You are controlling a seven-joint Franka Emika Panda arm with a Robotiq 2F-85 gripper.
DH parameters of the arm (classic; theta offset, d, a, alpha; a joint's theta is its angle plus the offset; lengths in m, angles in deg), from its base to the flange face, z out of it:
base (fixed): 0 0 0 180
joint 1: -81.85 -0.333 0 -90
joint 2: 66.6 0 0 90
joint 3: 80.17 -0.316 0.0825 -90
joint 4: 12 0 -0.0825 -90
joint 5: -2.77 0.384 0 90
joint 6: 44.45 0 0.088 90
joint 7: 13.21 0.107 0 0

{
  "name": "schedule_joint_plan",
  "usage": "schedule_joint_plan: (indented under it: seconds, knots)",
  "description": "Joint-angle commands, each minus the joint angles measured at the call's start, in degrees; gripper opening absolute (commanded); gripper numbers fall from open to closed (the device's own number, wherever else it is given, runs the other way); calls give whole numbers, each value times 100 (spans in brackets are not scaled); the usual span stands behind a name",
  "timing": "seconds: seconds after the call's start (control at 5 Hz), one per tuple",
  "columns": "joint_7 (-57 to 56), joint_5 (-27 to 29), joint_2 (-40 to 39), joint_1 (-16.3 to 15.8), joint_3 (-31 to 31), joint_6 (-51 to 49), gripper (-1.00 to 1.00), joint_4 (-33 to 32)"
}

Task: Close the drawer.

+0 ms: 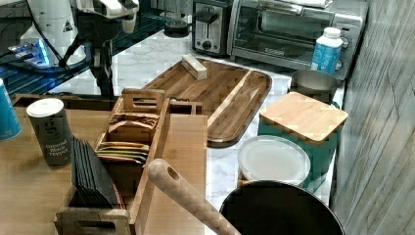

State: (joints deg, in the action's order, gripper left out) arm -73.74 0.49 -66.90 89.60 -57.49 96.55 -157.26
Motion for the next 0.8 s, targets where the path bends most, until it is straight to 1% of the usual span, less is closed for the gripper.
schedule_joint_plan:
  seconds: [0.2,0.4,0.6,0.8]
  knots:
    - [-1545,1328,-1216,351,440,30,-100,2314]
    - [-2127,1621,-1334,326,563,249,-100,2516]
    - [-2780,2150,-1351,-272,1113,1037,-100,2253]
    - [-2579,1931,-1149,-49,826,1074,-100,2057]
